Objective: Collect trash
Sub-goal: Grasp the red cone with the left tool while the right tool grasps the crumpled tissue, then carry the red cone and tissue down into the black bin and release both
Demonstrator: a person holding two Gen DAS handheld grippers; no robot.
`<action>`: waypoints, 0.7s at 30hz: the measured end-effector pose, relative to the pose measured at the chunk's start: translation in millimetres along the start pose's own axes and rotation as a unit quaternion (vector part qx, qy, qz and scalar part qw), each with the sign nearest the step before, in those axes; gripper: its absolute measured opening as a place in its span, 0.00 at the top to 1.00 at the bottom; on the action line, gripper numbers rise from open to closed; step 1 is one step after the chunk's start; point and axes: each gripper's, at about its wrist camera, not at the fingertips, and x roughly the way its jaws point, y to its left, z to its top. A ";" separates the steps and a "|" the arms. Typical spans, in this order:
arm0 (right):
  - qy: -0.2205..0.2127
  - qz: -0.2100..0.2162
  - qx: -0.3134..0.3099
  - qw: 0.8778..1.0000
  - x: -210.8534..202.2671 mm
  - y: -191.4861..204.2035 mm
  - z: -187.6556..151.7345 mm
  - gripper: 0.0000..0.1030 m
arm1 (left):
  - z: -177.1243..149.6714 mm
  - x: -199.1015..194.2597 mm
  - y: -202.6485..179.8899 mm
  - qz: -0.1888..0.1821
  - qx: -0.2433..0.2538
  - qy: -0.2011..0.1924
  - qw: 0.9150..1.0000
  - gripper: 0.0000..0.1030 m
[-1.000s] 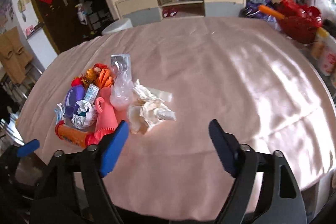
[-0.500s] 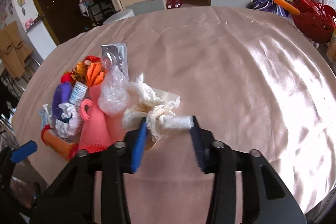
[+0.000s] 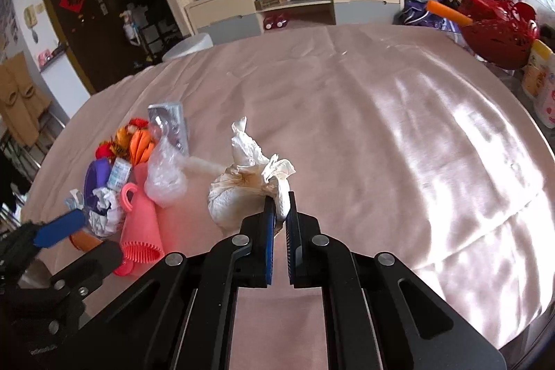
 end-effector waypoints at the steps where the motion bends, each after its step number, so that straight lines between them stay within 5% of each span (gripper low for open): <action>1: -0.001 -0.002 0.001 1.000 -1.7 -0.1 3.0 0.93 | 1.6 3.4 -3.5 -0.008 0.000 0.003 1.000 0.38; 5: -0.005 -0.005 0.004 1.000 -7.4 -5.6 3.3 0.93 | 6.3 19.0 -11.1 -0.015 -0.002 0.013 1.000 0.43; 11: -0.006 0.000 0.005 1.000 -15.1 -11.1 0.9 0.93 | 3.0 48.2 -15.7 0.032 -0.008 0.048 0.998 0.44; 14: -0.006 0.001 0.002 1.000 -17.1 -10.9 -1.5 0.93 | 2.5 50.0 -15.5 0.036 -0.009 0.047 0.998 0.56; 21: -0.016 0.001 -0.014 1.000 -33.4 -1.7 -3.2 0.93 | 0.4 29.6 -14.7 0.022 -0.004 0.027 0.999 0.60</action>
